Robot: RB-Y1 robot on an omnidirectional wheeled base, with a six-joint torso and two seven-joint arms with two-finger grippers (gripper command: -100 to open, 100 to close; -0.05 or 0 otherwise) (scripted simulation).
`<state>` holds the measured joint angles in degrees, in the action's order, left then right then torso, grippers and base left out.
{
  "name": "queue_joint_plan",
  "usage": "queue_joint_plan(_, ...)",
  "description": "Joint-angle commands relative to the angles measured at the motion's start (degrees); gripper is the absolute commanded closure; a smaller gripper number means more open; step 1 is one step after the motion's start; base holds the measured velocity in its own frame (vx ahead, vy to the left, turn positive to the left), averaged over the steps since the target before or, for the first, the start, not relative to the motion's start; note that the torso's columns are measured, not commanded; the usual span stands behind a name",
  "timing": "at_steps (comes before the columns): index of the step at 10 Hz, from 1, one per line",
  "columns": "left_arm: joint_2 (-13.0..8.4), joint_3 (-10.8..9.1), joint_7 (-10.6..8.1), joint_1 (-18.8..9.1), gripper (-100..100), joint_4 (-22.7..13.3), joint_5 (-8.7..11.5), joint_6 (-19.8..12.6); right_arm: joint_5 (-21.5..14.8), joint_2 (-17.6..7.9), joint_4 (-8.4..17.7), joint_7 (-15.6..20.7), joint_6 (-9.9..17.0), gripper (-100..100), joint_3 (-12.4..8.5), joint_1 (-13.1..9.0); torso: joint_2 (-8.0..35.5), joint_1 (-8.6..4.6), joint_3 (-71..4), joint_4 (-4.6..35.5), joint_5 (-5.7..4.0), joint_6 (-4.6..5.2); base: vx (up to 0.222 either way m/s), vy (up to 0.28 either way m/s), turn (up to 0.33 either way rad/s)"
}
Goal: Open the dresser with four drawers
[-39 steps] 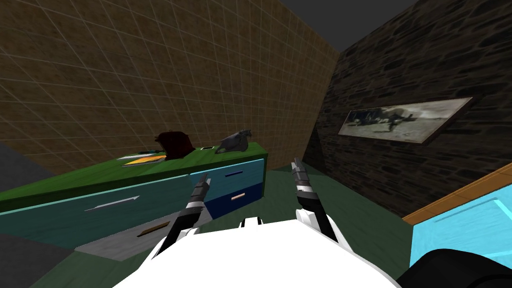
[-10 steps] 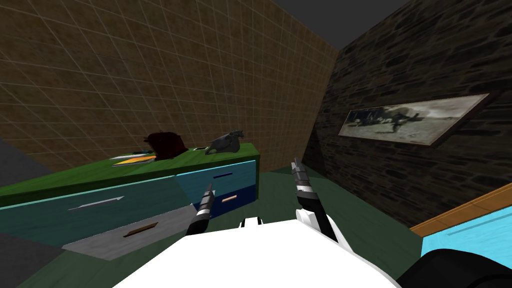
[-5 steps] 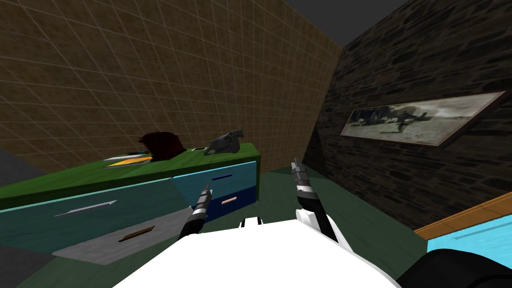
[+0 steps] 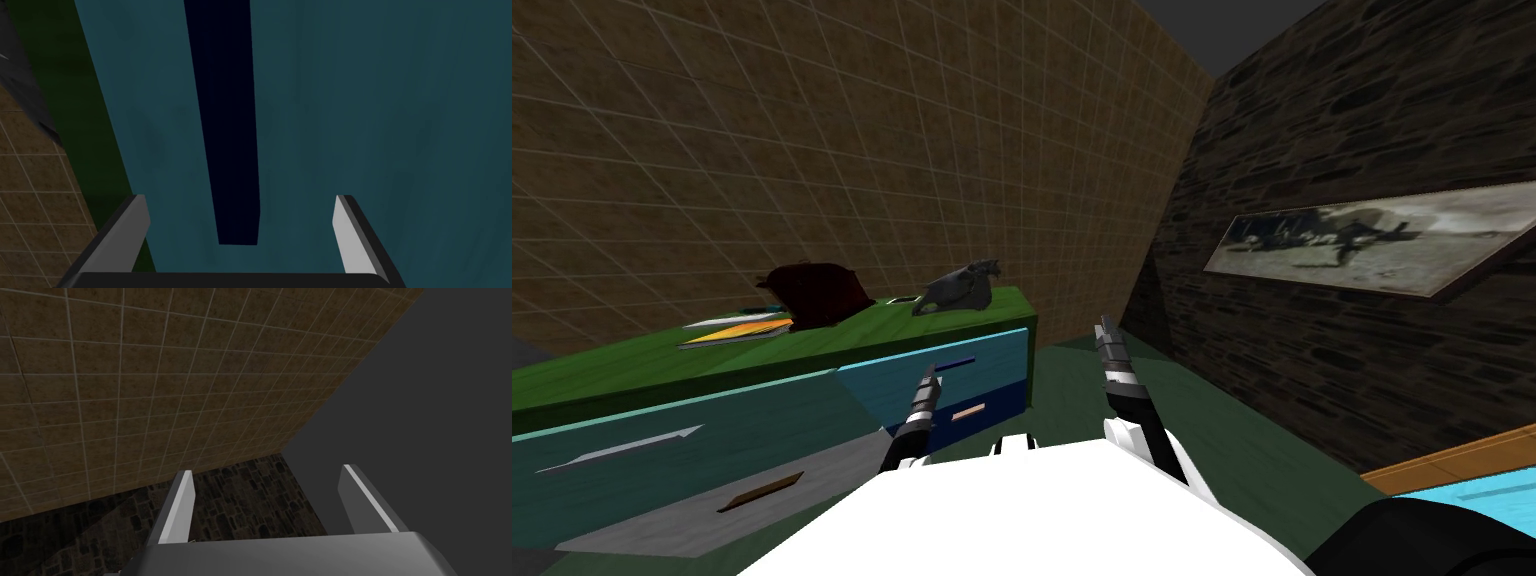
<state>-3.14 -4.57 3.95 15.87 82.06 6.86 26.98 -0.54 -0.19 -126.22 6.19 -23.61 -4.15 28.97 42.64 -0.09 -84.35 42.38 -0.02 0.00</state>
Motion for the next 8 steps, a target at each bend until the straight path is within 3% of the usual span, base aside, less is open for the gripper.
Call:
queue_joint_plan(1,1.21,0.05,0.03,0.12,-100,0.04,-0.02,0.05,0.00,0.00,0.00,0.00,0.00,0,0.00,-0.01,-0.04,0.04,-0.02,0.00,0.01,0.00,0.000,0.000,0.000)
queue_joint_plan(2,1.19,-0.24,0.11,-0.08,-100,1.47,0.17,-1.59,0.00,0.00,0.00,0.00,0.00,0,0.00,-0.01,-0.21,0.09,-0.12,-0.05,0.02,0.00,0.060,0.010,-0.010)
queue_joint_plan(3,1.28,-0.09,0.10,0.07,-100,0.96,0.07,-0.77,0.00,0.00,0.00,0.00,0.00,0,0.00,0.00,-0.53,0.14,-0.31,-0.13,0.03,0.00,0.037,0.008,-0.004)
queue_joint_plan(4,1.28,-0.11,0.11,0.05,100,1.11,0.09,-1.03,0.00,0.00,0.00,0.00,0.00,0,0.00,0.00,-0.47,0.11,-0.31,-0.15,0.04,-0.01,0.000,0.000,0.000)
queue_joint_plan(8,1.19,0.51,0.03,1.54,100,3.38,0.13,-1.66,0.00,0.01,0.00,0.00,0.00,0,0.01,-0.03,0.19,-0.03,0.10,0.05,-0.04,-0.06,-0.156,-0.035,0.009)
